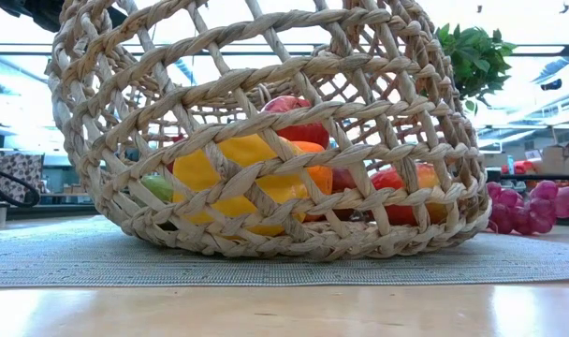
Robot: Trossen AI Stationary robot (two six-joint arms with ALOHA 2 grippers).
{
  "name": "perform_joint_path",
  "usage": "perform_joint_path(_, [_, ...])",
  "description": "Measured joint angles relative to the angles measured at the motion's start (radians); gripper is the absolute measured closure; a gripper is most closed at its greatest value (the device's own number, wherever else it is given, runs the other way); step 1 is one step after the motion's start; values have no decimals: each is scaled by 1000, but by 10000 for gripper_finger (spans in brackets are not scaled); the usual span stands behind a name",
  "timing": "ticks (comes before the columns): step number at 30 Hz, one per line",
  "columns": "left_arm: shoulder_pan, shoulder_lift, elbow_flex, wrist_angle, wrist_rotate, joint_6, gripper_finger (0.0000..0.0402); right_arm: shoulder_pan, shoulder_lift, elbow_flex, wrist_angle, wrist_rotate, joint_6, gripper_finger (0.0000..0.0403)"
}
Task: Build produce basket
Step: Put the red apple into the basket
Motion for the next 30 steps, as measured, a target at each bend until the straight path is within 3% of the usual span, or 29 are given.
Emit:
perform_joint_path(5, [0, 0, 0, 0, 0, 0, 353, 1, 67, 0, 155, -170, -19, 60])
perform_joint_path(16, [0, 0, 0, 0, 0, 0, 353, -61, 202, 6, 162, -135, -43, 60])
perform_joint_path(21, [0, 0, 0, 0, 0, 0, 353, -101, 285, 126, -35, -138, -54, 60])
perform_joint_path(30, [0, 0, 0, 0, 0, 0, 353, -129, 547, 527, -568, -139, -95, 60])
